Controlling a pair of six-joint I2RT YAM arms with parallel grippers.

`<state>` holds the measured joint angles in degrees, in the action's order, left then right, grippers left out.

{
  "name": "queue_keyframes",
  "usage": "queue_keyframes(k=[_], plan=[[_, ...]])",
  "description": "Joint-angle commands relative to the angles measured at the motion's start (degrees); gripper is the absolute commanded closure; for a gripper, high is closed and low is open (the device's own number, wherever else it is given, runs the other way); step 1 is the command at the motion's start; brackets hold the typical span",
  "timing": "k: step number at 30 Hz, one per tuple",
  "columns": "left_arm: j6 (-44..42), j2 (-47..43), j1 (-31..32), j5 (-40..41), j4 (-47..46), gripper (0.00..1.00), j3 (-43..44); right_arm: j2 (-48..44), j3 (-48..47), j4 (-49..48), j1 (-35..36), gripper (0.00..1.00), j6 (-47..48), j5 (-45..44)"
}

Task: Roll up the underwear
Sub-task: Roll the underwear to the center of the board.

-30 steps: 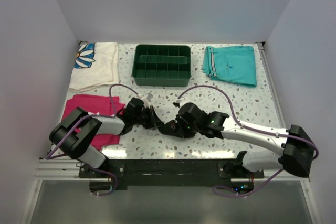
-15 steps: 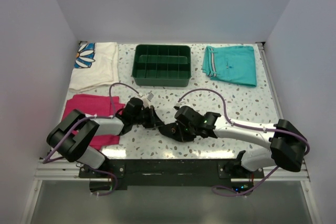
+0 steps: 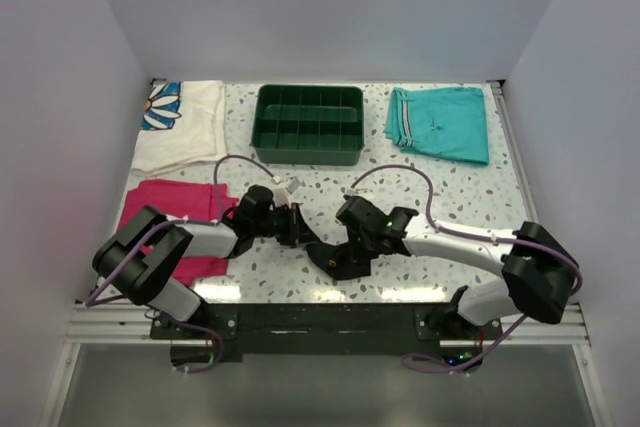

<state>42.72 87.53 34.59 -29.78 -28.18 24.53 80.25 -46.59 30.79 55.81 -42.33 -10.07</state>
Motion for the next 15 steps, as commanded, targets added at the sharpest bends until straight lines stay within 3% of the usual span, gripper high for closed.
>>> queue_keyframes(k=[1,15], plan=[[-3.6,1.5,0.92,-5.55,-2.84,0.93,1.48,2.54,-0.52,-0.99,-0.62,1.0,-1.44,-0.31],[-8.97,2.91,3.2,-13.73,-0.38,0.91,4.73,10.88,-4.65,-3.01,-2.64,1.0,2.16,-0.31]])
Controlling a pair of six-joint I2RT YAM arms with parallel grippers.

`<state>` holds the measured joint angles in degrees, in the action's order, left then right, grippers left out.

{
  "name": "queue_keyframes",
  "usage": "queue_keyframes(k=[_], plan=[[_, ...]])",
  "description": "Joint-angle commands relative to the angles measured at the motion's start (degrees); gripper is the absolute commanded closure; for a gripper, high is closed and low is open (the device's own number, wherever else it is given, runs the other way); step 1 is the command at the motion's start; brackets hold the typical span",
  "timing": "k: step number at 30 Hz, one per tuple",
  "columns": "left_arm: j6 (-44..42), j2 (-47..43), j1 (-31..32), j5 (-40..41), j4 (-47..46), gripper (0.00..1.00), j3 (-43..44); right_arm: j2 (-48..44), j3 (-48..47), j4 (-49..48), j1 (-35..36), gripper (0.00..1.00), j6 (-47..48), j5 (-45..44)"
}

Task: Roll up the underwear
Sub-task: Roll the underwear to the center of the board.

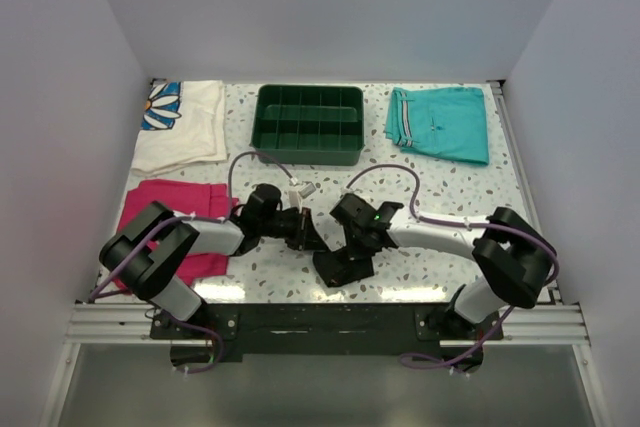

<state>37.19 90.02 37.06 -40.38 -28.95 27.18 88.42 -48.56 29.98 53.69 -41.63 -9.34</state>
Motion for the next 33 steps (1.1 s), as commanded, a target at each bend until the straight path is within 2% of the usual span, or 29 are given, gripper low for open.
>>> queue_keyframes(k=[1,9,17,26,29,32,33], plan=[[-3.44,0.42,0.91,-3.21,0.56,0.9,2.09,3.16,-3.56,-2.29,-0.6,1.0,1.9,-0.94],[-5.11,2.18,3.11,-0.06,4.16,0.9,2.7,5.71,-5.41,-4.4,-2.18,0.99,5.24,-1.56],[-2.21,1.92,3.11,11.54,8.47,0.9,3.14,8.6,-8.39,-6.07,-3.59,0.98,9.81,-0.59],[-0.28,-0.1,3.19,13.66,10.31,0.89,6.22,10.98,-11.12,-7.48,-4.3,0.96,12.62,-0.06],[-0.36,-0.11,3.28,14.1,11.02,0.89,6.75,9.58,-10.95,-6.6,-4.65,0.91,12.89,-1.9],[-0.36,0.33,3.2,14.01,11.11,0.88,6.92,6.68,-10.51,-5.37,-5.0,0.83,13.15,-4.36],[-0.54,0.68,3.2,13.93,11.11,0.88,6.84,4.33,-10.42,-4.93,-5.0,0.77,13.59,-5.06]])
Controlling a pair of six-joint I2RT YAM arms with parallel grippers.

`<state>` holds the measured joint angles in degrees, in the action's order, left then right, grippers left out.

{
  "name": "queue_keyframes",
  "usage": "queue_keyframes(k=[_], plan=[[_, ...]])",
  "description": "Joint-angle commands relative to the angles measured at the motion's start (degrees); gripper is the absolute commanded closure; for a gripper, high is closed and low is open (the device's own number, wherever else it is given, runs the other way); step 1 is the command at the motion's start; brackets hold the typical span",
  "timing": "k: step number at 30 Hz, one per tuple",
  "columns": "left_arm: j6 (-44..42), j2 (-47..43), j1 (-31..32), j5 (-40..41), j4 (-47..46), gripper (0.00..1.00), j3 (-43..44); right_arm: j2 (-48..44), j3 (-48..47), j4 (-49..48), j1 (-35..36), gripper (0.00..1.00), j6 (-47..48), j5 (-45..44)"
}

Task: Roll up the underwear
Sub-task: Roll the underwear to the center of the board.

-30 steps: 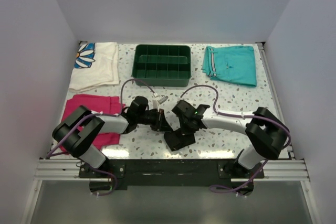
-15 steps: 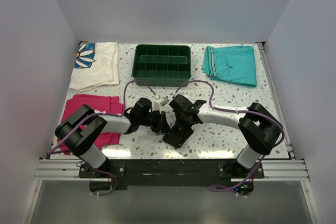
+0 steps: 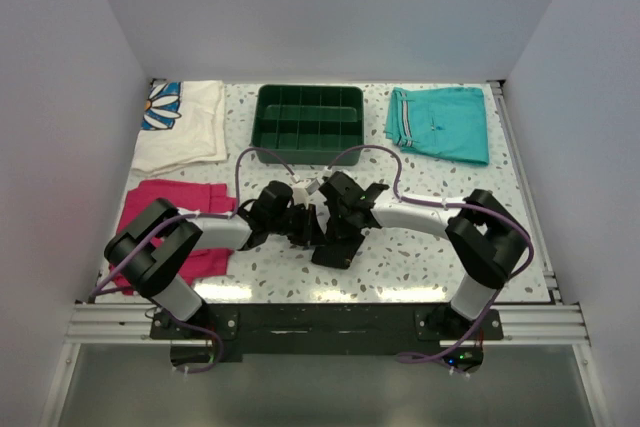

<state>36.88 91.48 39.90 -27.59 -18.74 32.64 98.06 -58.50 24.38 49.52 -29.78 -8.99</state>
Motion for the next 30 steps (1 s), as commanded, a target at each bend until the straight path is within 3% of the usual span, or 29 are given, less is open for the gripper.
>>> queue_keyframes(k=[1,4,8,15,24,30], plan=[[-0.23,-0.61,0.44,0.97,0.99,0.88,1.46,-6.55,-0.39,1.28,-0.91,0.69,2.09,-6.81],[-0.32,0.1,0.35,0.35,0.64,0.88,1.55,-12.6,0.49,0.24,-0.83,0.56,4.55,-6.22],[-0.58,0.8,0.53,-0.27,0.72,0.88,2.42,-18.69,2.77,-2.4,-0.91,0.48,11.05,7.44],[-0.5,2.03,0.62,-1.23,1.78,0.87,4.36,-19.84,6.9,-1.27,-0.39,0.46,19.66,21.37],[-0.94,2.74,0.62,-0.88,4.41,0.87,5.32,-19.4,5.68,1.37,3.65,0.47,23.19,23.06],[-1.46,3.53,0.62,-0.97,5.47,0.87,6.73,-17.38,4.97,3.49,9.37,0.49,22.93,18.93]])
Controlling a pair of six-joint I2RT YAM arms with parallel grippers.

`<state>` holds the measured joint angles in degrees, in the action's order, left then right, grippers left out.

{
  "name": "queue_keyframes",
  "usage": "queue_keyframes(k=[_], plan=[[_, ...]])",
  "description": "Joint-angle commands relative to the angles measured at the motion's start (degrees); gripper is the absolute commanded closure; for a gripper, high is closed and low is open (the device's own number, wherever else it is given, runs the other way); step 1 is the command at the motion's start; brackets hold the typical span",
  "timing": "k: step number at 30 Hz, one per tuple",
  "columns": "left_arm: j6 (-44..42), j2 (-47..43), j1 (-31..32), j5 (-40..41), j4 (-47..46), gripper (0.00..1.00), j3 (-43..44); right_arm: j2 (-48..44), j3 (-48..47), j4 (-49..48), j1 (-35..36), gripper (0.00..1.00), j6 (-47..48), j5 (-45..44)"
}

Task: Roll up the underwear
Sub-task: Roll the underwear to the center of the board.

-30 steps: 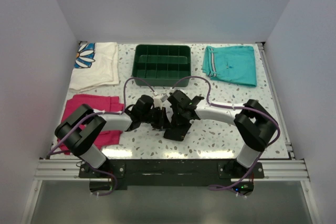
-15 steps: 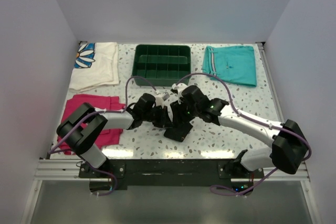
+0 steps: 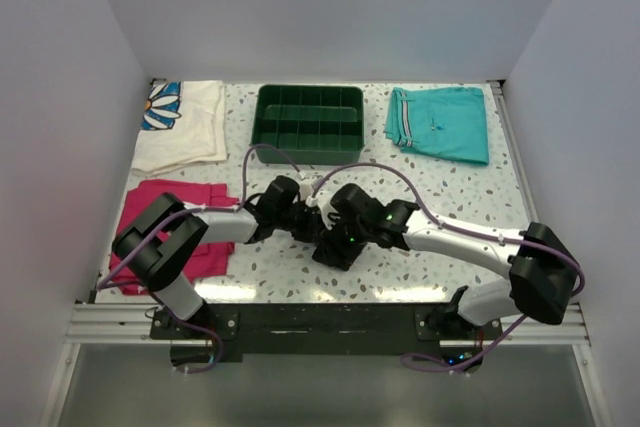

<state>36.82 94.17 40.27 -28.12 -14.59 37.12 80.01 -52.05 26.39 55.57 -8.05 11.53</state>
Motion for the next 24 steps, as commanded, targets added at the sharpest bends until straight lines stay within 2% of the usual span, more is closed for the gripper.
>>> queue_keyframes(k=[1,10,16,24], plan=[[-1.49,0.93,0.33,-0.53,1.32,0.87,2.34,0.94,-1.13,1.21,3.58,0.49,0.94,-2.55],[-1.92,0.93,0.33,-0.8,1.41,0.87,1.99,0.41,-0.42,-0.55,3.58,0.43,1.55,-10.12],[-1.93,1.19,0.33,-0.8,1.67,0.87,2.34,2.26,0.72,-0.2,3.75,0.42,2.69,-9.42],[-1.75,1.72,0.25,-0.88,1.85,0.87,2.51,3.75,5.91,-4.5,4.11,0.42,0.67,-9.42]])
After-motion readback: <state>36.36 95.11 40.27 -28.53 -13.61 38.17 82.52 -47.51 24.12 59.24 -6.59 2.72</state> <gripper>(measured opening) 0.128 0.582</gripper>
